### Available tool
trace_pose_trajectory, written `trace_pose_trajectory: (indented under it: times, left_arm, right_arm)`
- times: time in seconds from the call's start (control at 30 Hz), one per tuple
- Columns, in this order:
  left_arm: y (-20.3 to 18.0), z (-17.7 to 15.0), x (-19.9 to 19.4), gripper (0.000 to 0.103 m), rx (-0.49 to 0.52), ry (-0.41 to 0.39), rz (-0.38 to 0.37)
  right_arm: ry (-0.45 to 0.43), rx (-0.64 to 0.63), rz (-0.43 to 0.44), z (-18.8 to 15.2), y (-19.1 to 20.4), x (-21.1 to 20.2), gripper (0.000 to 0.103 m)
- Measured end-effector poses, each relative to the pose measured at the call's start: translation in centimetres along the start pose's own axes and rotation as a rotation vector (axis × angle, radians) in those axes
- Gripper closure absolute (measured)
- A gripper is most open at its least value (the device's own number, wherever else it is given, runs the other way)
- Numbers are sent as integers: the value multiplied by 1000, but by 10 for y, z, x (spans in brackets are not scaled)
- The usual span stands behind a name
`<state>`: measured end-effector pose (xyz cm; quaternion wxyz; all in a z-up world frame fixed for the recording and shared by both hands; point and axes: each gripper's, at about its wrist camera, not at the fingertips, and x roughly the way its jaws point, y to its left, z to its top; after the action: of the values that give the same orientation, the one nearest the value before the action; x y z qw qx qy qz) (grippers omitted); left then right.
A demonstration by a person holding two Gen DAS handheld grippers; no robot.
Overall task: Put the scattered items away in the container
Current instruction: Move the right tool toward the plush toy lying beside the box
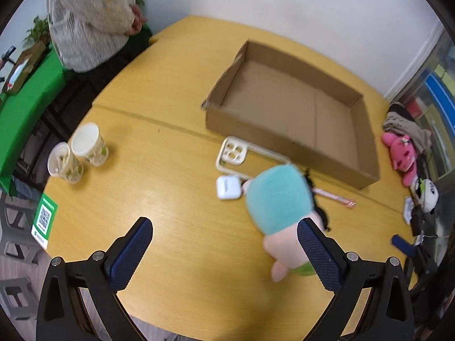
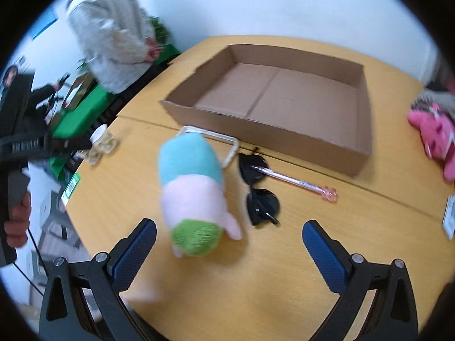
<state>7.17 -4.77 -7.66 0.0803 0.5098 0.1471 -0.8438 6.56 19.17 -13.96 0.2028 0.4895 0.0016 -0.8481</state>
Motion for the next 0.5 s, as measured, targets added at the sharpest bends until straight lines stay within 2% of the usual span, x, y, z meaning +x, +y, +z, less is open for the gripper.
trace_pose_trajectory:
  times: [0.23,0.37,0.5]
  left_arm:
    - [-29,9,-8,0,16,-38,-75]
    - [-36,15,-6,0,10,-65,-74]
    - [-40,28,2,0,41,-46,-43]
  right_arm:
    - [9,-32,25,15,13,-23,1]
    - [21,-61,27,22,17,-26,1]
    - [9,-58,-40,28,18,-27,1]
